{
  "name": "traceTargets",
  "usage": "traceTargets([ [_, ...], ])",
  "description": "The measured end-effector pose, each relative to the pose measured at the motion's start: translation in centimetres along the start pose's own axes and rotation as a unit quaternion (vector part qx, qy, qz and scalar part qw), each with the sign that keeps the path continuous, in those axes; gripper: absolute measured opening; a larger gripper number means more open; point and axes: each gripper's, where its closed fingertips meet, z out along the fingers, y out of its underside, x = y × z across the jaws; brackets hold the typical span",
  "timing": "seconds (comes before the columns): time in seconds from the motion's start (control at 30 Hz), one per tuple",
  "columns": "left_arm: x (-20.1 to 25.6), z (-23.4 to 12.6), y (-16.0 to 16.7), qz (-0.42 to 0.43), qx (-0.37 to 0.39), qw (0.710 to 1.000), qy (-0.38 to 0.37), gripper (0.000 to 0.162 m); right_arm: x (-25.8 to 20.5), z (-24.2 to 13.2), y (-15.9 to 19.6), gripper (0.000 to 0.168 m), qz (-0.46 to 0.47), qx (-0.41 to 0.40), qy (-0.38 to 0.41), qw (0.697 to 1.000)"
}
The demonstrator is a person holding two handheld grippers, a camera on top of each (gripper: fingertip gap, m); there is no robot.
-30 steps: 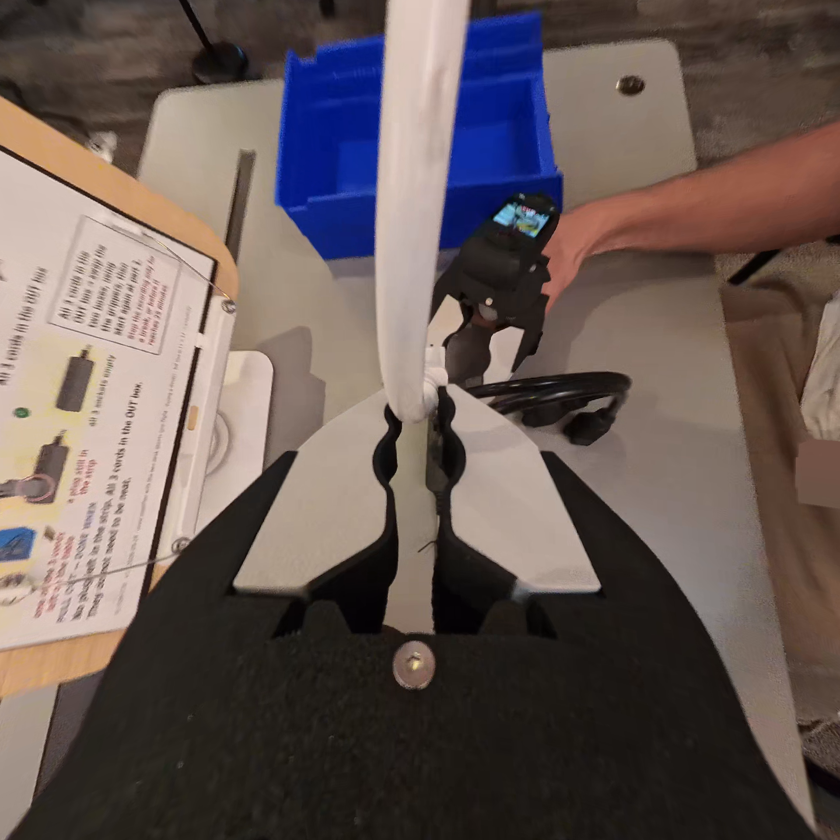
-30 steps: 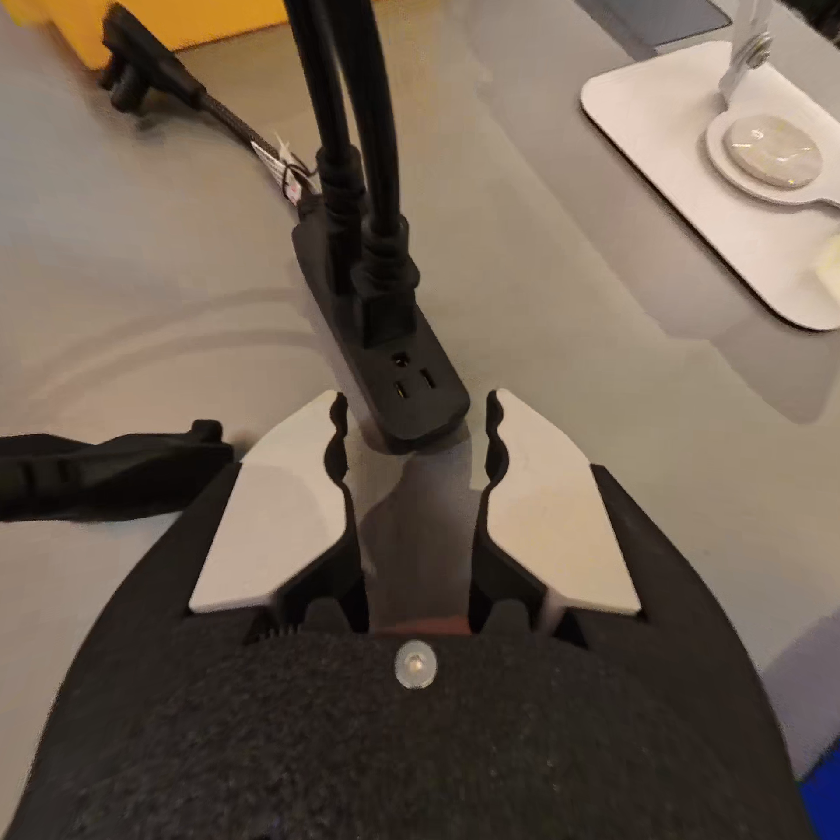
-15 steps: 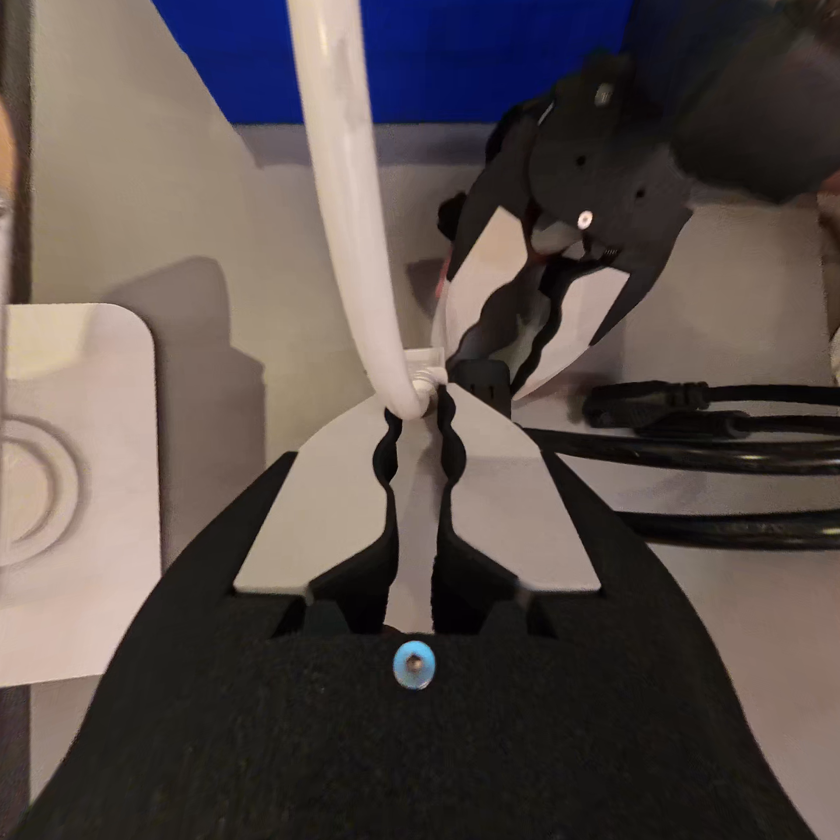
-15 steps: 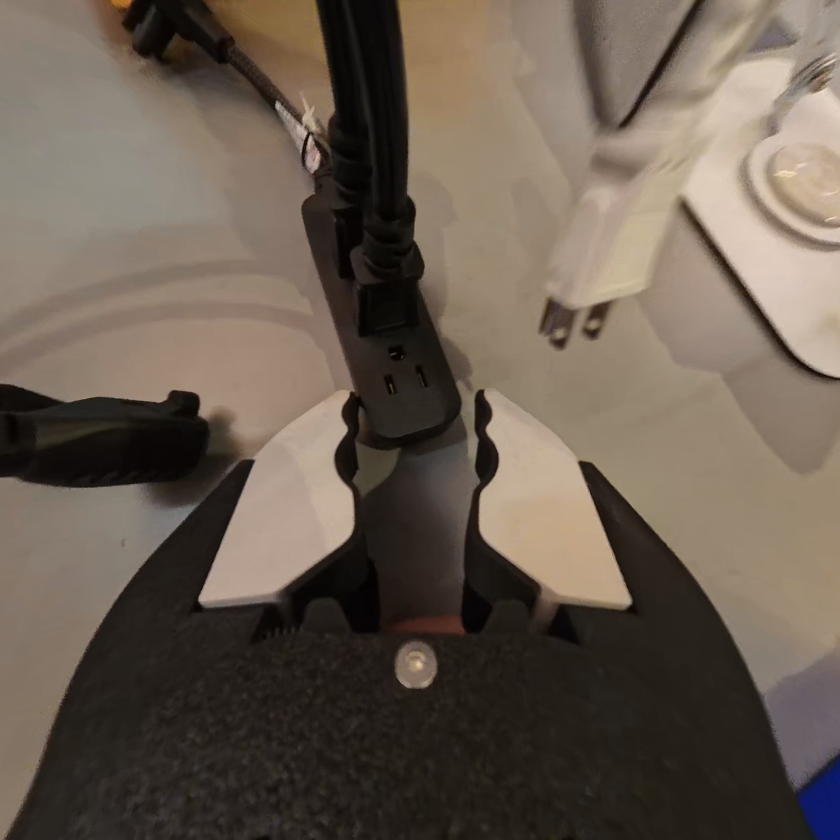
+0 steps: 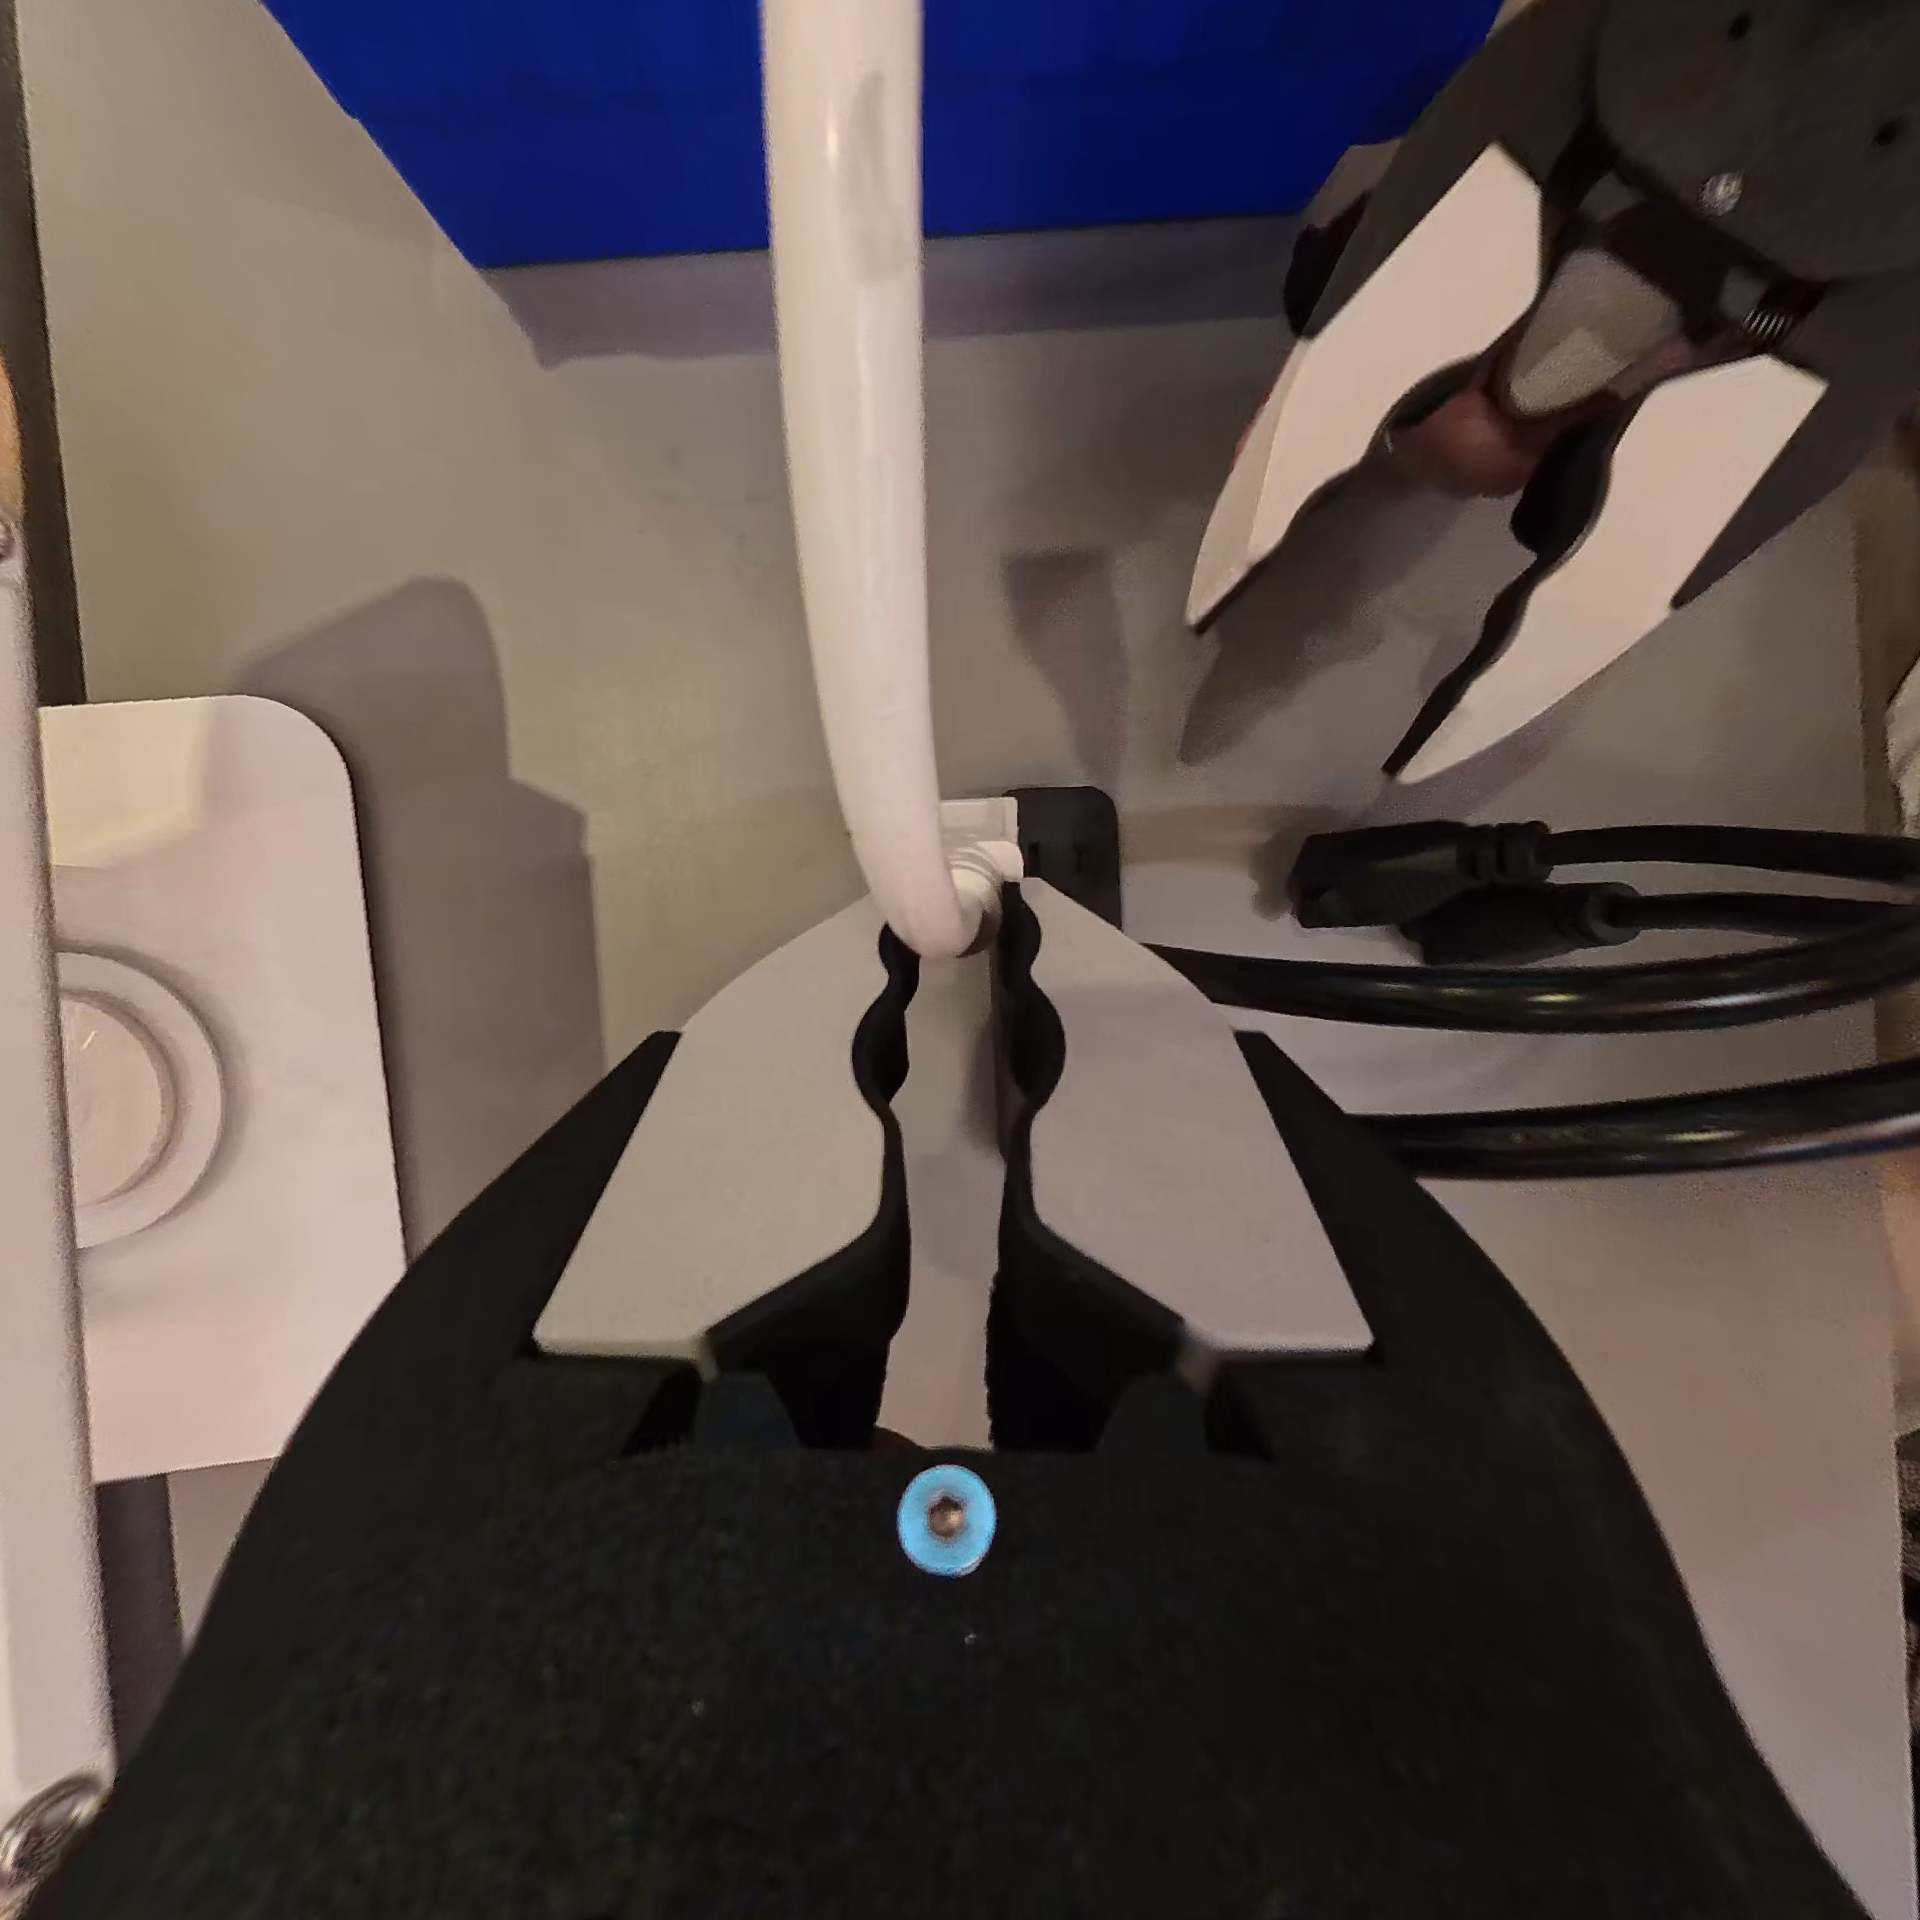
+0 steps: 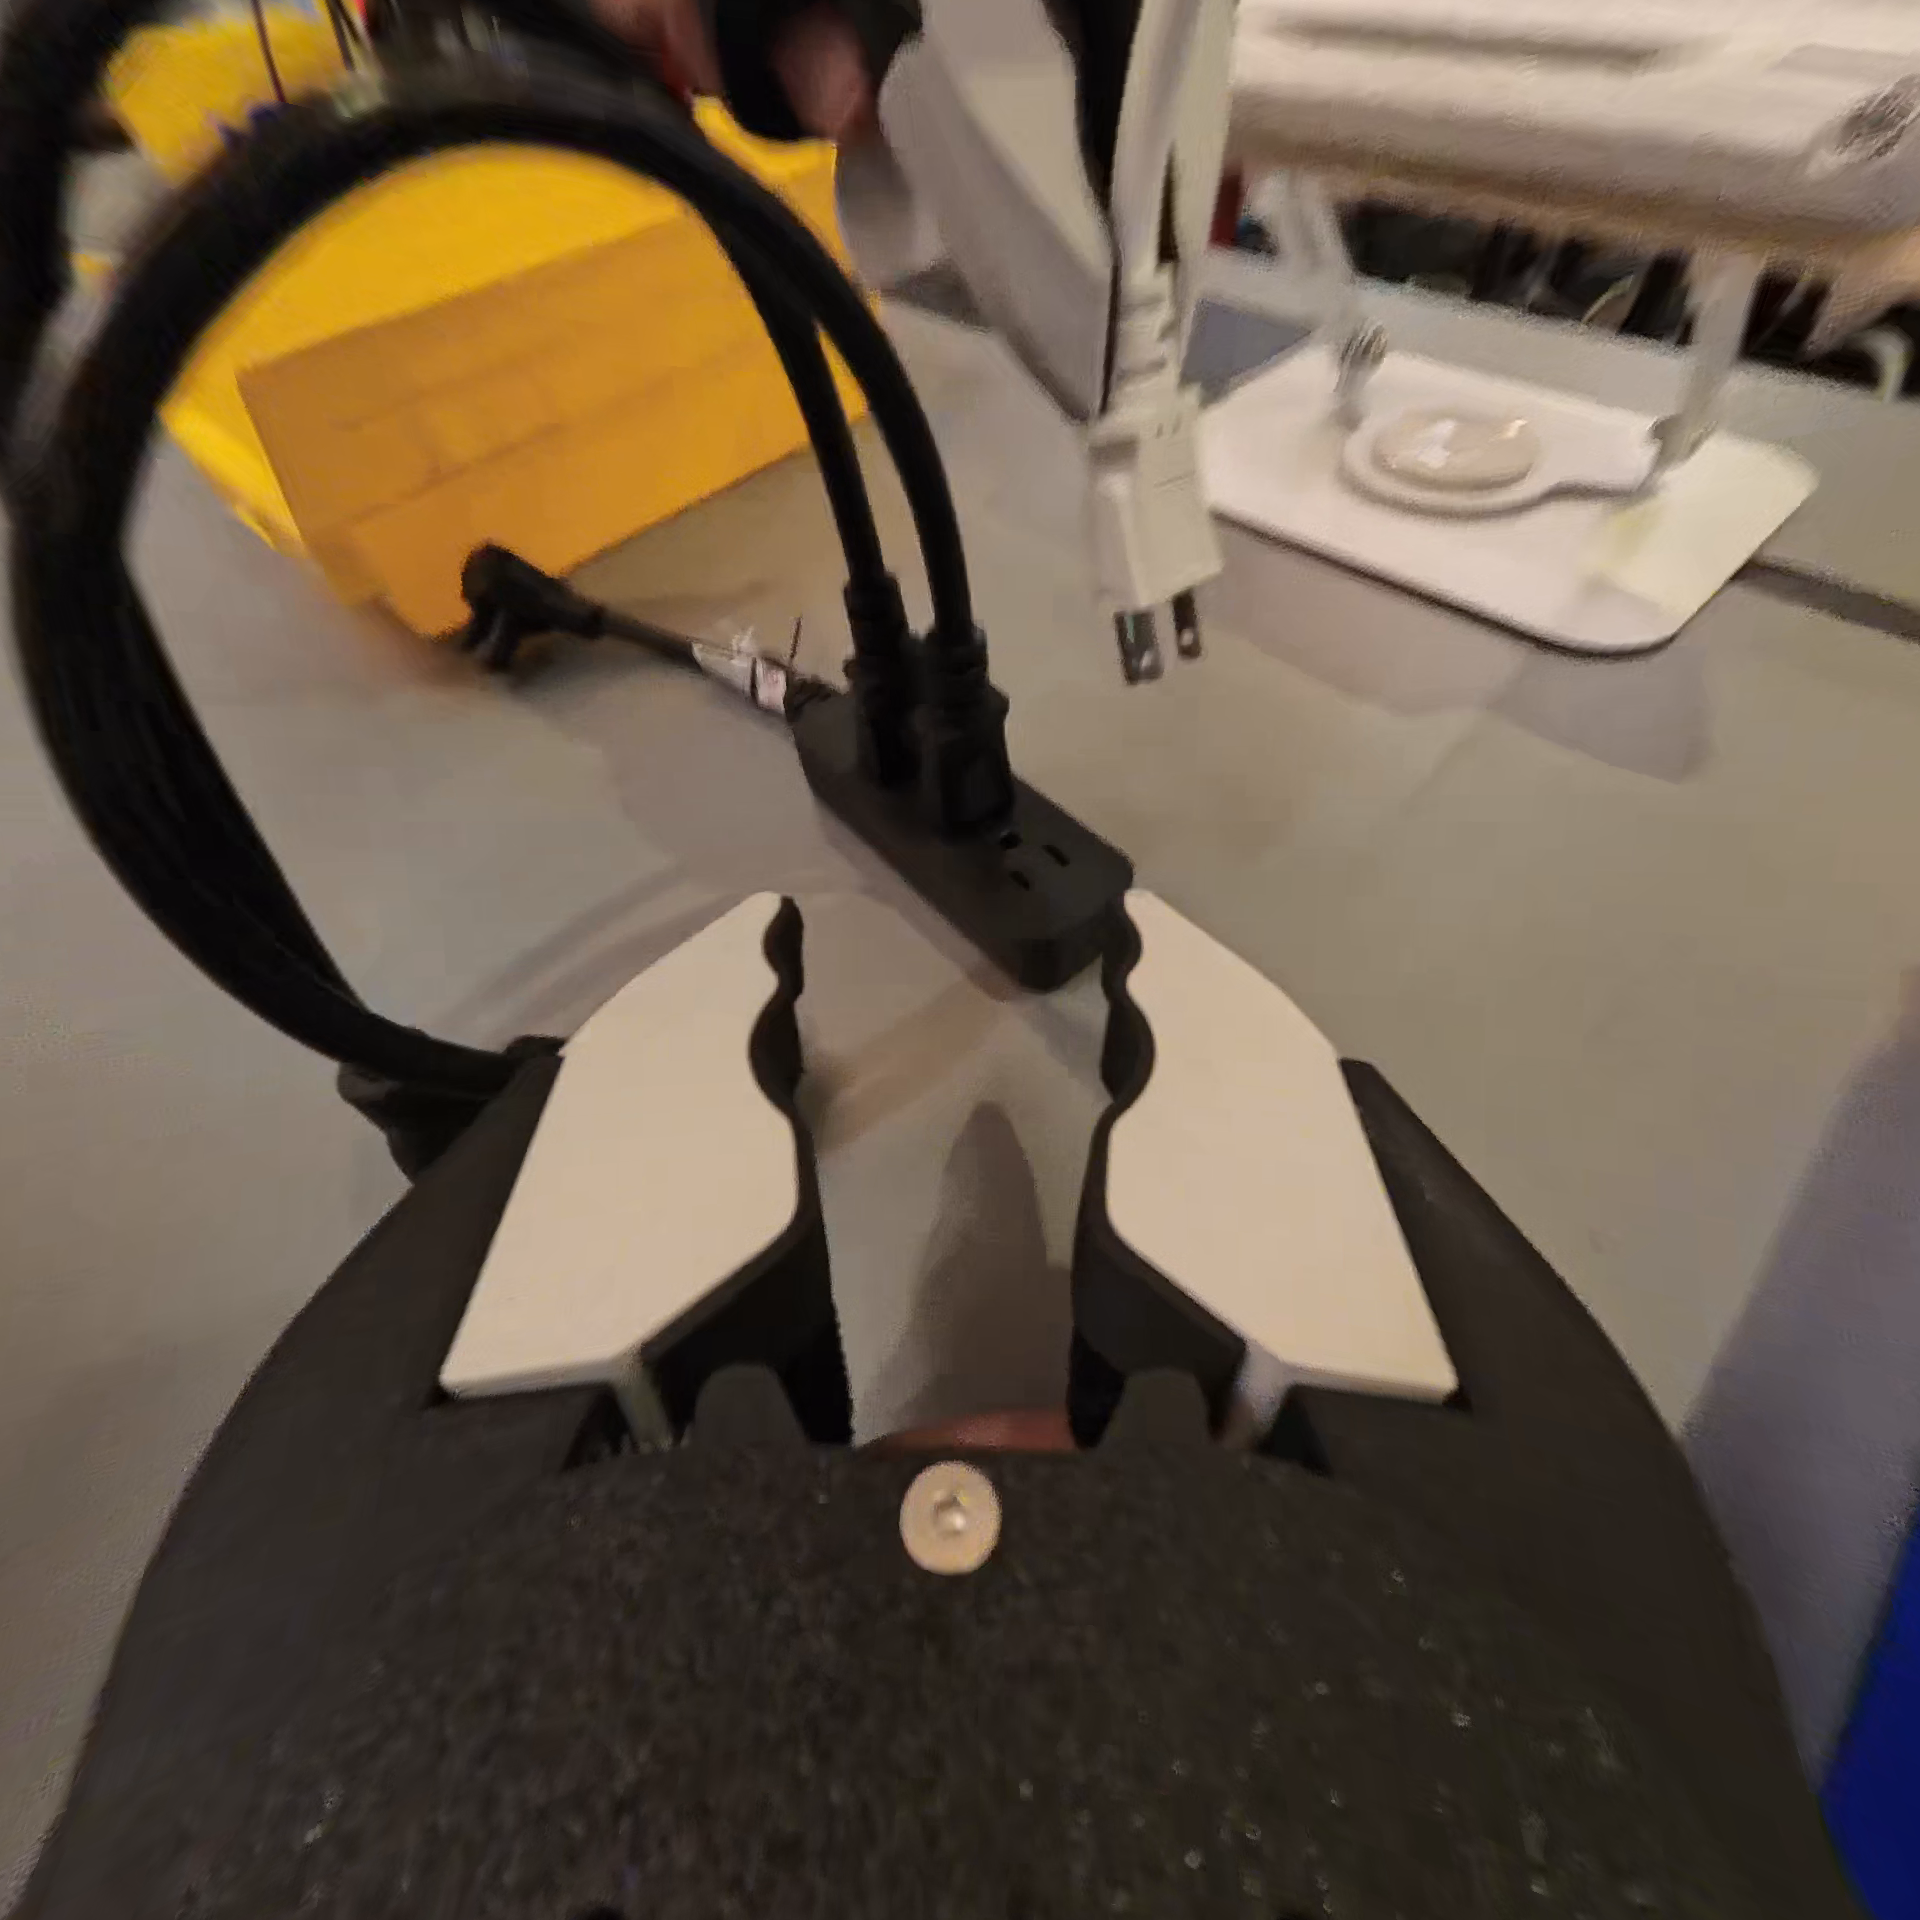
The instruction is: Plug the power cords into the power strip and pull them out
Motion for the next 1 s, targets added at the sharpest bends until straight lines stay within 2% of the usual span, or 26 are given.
traceTargets([
  [0.23,2.3,-1.5,-1.7,0.033,-0.009,0.999,0.003,0.015,1.6,0.4,-7.2,0.049,-0.042,0.065,-0.020,0.997],
  [0.4,3.9,-2.3,-2.7,0.053,-0.010,0.999,-0.002,0.015,1.5,1.5,-8.1,0.045,-0.118,0.022,-0.009,0.993],
  [0.53,4.1,-2.9,-2.7,0.056,-0.013,0.998,-0.019,0.015,-2.3,-3.0,-9.4,0.038,-0.142,-0.009,-0.045,0.989],
  [0.67,5.9,-3.7,-4.8,0.063,0.010,0.998,-0.016,0.014,-2.5,-9.0,-11.3,0.043,-0.130,-0.041,-0.017,0.991],
  [0.77,9.0,-3.7,-6.7,0.081,0.021,0.996,0.007,0.015,-3.5,-10.5,-11.2,0.049,-0.103,-0.048,-0.044,0.993],
  [0.83,10.9,-3.5,-7.6,0.096,0.017,0.995,0.012,0.014,-2.8,-9.2,-9.9,0.048,-0.105,-0.047,-0.019,0.993],
  [0.9,12.5,-3.4,-8.3,0.107,0.016,0.994,0.014,0.014,-3.3,-7.7,-7.9,0.049,-0.105,-0.060,-0.029,0.992],
  [0.93,13.3,-3.4,-8.5,0.107,0.018,0.994,0.015,0.014,-3.7,-7.3,-7.6,0.047,-0.107,-0.048,-0.028,0.993],
  [1.0,14.6,-3.4,-8.6,0.100,0.020,0.995,0.013,0.015,-4.6,-7.0,-7.6,0.028,-0.128,-0.011,-0.019,0.991],
])
